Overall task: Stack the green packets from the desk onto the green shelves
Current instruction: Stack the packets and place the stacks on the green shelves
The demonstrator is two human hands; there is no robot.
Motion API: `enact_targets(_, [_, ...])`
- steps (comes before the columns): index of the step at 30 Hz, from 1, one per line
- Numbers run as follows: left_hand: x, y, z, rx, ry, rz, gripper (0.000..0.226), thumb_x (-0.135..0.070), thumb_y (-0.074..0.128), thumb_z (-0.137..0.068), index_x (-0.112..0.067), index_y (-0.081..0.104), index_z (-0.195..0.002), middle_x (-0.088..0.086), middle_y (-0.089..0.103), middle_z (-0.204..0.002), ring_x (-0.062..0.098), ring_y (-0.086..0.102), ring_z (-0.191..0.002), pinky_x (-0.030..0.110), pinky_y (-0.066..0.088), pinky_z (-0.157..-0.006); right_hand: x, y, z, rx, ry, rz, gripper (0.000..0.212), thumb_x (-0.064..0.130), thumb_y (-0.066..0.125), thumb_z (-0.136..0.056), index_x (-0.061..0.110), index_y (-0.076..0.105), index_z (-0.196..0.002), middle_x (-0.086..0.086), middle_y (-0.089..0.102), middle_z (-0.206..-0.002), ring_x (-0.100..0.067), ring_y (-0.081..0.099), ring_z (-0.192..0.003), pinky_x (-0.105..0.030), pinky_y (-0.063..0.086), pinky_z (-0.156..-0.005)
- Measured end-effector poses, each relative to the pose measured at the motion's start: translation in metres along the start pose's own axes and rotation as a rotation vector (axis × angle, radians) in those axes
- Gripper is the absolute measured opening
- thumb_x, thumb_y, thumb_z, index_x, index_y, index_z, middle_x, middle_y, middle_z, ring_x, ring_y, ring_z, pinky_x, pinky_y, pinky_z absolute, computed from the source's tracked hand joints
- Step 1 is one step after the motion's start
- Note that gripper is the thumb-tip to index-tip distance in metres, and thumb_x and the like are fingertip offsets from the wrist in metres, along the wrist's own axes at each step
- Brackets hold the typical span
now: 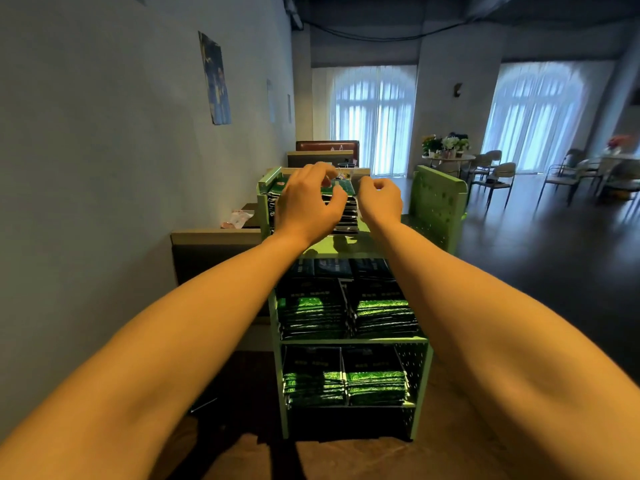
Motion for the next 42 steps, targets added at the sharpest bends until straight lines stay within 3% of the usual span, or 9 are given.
enact_targets(6, [0.001, -0.022, 0.046, -0.106, -0.225, 0.321, 0.018, -0.03, 0.053, -0.084, -0.016, 0.065, -0.082, -0.009, 0.062, -0.071, 0.011, 0.06, -0.07, 0.031, 0.051, -0.065, -0.004, -0.006, 0.06, -0.114, -0.02, -0.043, 0.012, 0.027, 0.054, -0.102, 0.016, 0.059, -0.101, -0.001, 0.06, -0.099, -0.021, 0.056, -0.093, -0.033, 0.042, -0.081])
enact_targets(11, [0.02, -0.036, 0.104, -0.12, -0.247, 0.382, 0.014, -0.023, 0.059, -0.088, -0.015, 0.065, -0.078, -0.011, 0.061, -0.068, 0.004, 0.056, -0.065, 0.021, 0.045, -0.061, -0.038, -0.001, 0.13, -0.105, -0.077, -0.107, 0.007, 0.023, 0.055, -0.102, 0.016, 0.057, -0.101, 0.002, 0.059, -0.093, -0.013, 0.053, -0.082, -0.028, 0.039, -0.071])
enact_targets(15, [0.062, -0.028, 0.191, -0.144, -0.356, 0.455, 0.019, -0.025, 0.057, -0.086, -0.012, 0.066, -0.075, 0.0, 0.063, -0.065, 0.022, 0.061, -0.068, 0.036, 0.05, -0.063, -0.102, 0.019, 0.199, -0.066, -0.138, -0.126, 0.005, 0.02, 0.057, -0.1, 0.017, 0.059, -0.097, 0.012, 0.056, -0.083, -0.003, 0.052, -0.075, -0.018, 0.037, -0.062])
enact_targets(17, [0.085, -0.023, 0.246, -0.144, -0.429, 0.47, 0.024, -0.03, 0.055, -0.083, -0.01, 0.066, -0.076, 0.006, 0.064, -0.068, 0.027, 0.061, -0.069, 0.043, 0.053, -0.066, -0.141, 0.031, 0.232, -0.057, -0.161, -0.116, 0.005, 0.02, 0.059, -0.098, 0.018, 0.059, -0.094, 0.012, 0.058, -0.08, -0.006, 0.054, -0.074, -0.023, 0.04, -0.065])
enact_targets(23, [0.129, -0.04, 0.417, -0.094, -0.557, 0.386, 0.021, -0.035, 0.055, -0.079, -0.019, 0.064, -0.071, 0.002, 0.064, -0.065, 0.027, 0.064, -0.069, 0.044, 0.054, -0.066, -0.264, 0.053, 0.344, 0.024, -0.059, -0.009, 0.005, 0.022, 0.059, -0.098, 0.017, 0.059, -0.099, 0.008, 0.059, -0.083, -0.019, 0.059, -0.088, -0.035, 0.047, -0.081])
enact_targets(27, [0.147, -0.073, 0.511, -0.05, -0.657, 0.347, 0.02, -0.024, 0.059, -0.087, -0.018, 0.058, -0.068, 0.008, 0.061, -0.068, 0.025, 0.057, -0.066, 0.037, 0.046, -0.064, -0.313, 0.057, 0.418, 0.137, 0.014, 0.124, 0.008, 0.025, 0.058, -0.099, 0.019, 0.059, -0.104, 0.003, 0.06, -0.094, -0.019, 0.053, -0.092, -0.029, 0.036, -0.08])
enact_targets(33, [0.189, -0.13, 0.574, -0.032, -0.757, 0.154, 0.011, -0.022, 0.061, -0.091, -0.012, 0.067, -0.089, -0.002, 0.061, -0.074, 0.014, 0.056, -0.072, 0.027, 0.04, -0.067, -0.342, 0.095, 0.469, 0.268, 0.029, 0.218, 0.017, 0.029, 0.06, -0.101, 0.021, 0.058, -0.116, 0.0, 0.062, -0.107, -0.019, 0.06, -0.101, -0.031, 0.044, -0.08])
enact_targets(39, [0.253, -0.147, 0.558, 0.045, -0.795, 0.059, 0.013, -0.021, 0.059, -0.093, -0.011, 0.061, -0.101, -0.002, 0.056, -0.075, 0.02, 0.055, -0.084, 0.028, 0.038, -0.074, -0.346, 0.16, 0.457, 0.385, -0.032, 0.349, 0.023, 0.031, 0.058, -0.103, 0.02, 0.055, -0.123, 0.003, 0.059, -0.105, -0.015, 0.056, -0.094, -0.025, 0.04, -0.07])
enact_targets(42, [0.288, -0.136, 0.536, 0.121, -0.779, -0.01, 0.021, -0.023, 0.059, -0.093, -0.013, 0.059, -0.111, 0.002, 0.061, -0.092, 0.021, 0.057, -0.091, 0.029, 0.039, -0.076, -0.351, 0.195, 0.433, 0.408, -0.067, 0.41, 0.025, 0.031, 0.058, -0.102, 0.02, 0.056, -0.125, 0.002, 0.06, -0.106, -0.016, 0.057, -0.096, -0.027, 0.043, -0.076])
Point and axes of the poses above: each hand's wrist, its own z-axis away from the middle knuckle, its own y-axis out of the palm, x = y × z, the point moved 5 cm from there along -z, towards the middle knuckle
